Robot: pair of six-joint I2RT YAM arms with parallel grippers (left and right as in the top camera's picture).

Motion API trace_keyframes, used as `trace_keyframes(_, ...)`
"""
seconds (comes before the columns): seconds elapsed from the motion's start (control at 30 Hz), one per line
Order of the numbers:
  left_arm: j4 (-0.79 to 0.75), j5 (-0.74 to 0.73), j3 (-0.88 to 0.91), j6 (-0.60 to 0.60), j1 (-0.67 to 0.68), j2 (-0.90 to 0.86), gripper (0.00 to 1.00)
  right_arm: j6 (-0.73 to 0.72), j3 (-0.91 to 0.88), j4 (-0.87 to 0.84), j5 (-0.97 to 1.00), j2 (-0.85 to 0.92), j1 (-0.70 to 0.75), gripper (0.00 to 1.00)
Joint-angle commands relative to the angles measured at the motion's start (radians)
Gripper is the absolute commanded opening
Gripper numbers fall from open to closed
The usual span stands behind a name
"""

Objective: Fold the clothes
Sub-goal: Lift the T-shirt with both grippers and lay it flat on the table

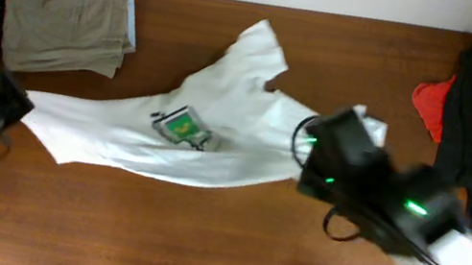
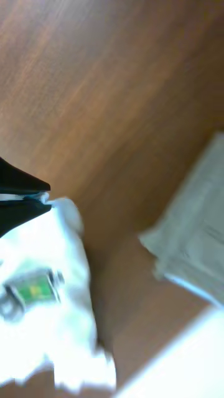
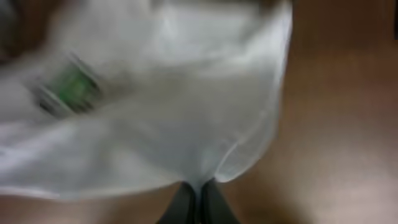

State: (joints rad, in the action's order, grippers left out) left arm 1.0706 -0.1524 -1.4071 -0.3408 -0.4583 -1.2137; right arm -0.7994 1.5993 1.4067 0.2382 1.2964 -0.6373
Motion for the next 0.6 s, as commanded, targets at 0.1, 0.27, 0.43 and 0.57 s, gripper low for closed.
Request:
trace_keyframes(0.1, 0.254, -0.027, -0.596, -0.003, -0.003, 0.204, 0.01, 0.125, 0.599, 0.183, 0.190, -0.056, 0.003, 0.04)
trace_keyframes(0.27, 0.389, -0.043, -1.249, -0.031, -0.003, 0.071, 0.01, 0.212, 1.050, 0.198, 0.285, -0.056, 0.003, 0.04)
trace_keyframes(0.43, 0.346, -0.053, -1.410, -0.092, -0.003, 0.020, 0.01, 0.235, 1.197, 0.202, 0.382, -0.045, 0.003, 0.04)
trace_keyframes(0.57, 0.336, -0.167, -1.188, -0.080, -0.003, -0.169, 0.01, 0.223, 1.144, 0.200, 0.618, 0.079, 0.003, 0.04)
